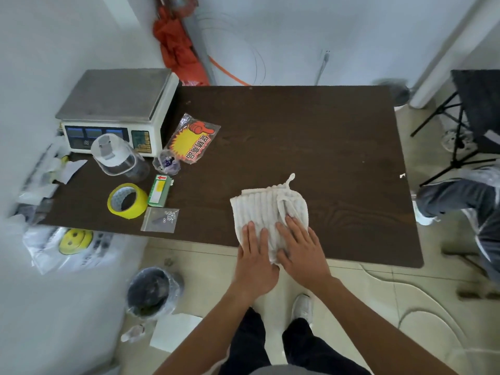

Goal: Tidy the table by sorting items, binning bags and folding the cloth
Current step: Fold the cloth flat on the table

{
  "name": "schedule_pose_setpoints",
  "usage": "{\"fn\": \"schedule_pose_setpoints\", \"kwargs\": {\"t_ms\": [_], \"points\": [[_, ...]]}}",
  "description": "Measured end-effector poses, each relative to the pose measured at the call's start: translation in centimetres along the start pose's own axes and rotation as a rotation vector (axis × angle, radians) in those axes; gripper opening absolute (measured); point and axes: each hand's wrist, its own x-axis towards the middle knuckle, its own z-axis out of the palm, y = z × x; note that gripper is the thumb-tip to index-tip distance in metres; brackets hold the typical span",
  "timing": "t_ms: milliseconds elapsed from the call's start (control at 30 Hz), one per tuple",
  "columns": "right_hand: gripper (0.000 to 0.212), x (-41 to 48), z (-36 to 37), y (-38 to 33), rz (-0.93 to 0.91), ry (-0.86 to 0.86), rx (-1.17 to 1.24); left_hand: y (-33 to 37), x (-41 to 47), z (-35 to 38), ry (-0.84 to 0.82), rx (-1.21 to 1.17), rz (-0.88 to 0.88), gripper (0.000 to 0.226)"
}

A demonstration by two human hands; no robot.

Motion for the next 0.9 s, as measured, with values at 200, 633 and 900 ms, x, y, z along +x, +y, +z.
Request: {"fn": "schedule_pose_setpoints", "kwargs": {"t_ms": [200,633,900], "points": [[0.061,-1.2,-1.7,4.9,0.050,0.035,-0.017,4.2,2.1,-0.5,-0.118,-0.031,0.079,0.093],[0.057,-0.8,-6.1,13.5,0.226,0.057,-0.030,12.2,9.1,-2.5,-0.286,0.070,0.270,0.095],[0.060,-7.0,-6.1,16.4,0.521,0.302,0.008,19.1,9.6,-1.3,-0.367,0.091,0.482,0.099]]}}
